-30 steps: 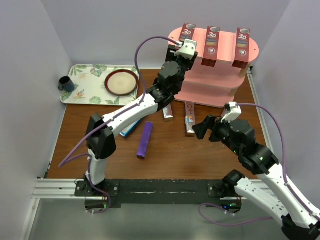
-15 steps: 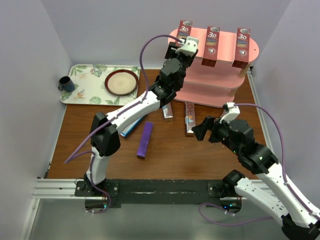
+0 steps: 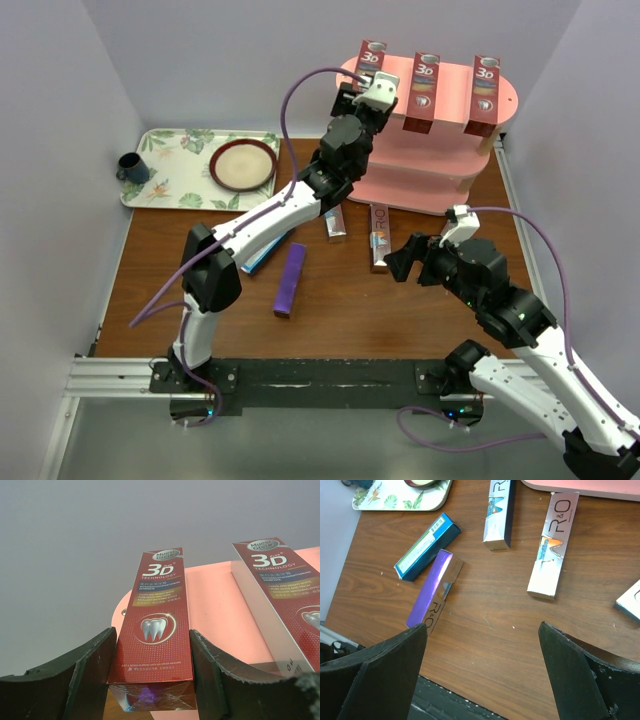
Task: Place and organize the toothpastes onto the shelf
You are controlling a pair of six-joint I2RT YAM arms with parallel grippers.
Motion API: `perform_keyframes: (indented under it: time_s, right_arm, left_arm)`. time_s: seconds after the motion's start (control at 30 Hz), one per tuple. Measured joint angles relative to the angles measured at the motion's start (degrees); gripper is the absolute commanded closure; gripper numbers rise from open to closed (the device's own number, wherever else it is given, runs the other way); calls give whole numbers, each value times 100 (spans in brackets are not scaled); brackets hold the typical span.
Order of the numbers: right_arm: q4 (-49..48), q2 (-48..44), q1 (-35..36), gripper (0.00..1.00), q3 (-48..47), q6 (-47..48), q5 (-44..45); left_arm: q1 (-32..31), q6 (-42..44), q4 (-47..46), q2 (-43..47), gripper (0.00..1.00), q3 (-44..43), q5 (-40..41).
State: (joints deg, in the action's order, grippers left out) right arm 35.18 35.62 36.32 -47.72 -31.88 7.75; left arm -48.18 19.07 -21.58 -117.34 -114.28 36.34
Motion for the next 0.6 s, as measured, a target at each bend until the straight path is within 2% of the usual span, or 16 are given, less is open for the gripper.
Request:
perform_keyframes:
  time_s: [0.4, 0.6]
  right_arm:
    - [2, -2, 0, 1, 0, -2, -15]
    - [39, -17, 0, 1, 0, -2, -26]
  left_arm:
    - [-179, -7, -17, 129, 31, 55, -35]
    - [-219, 42, -208, 221, 15, 52, 26]
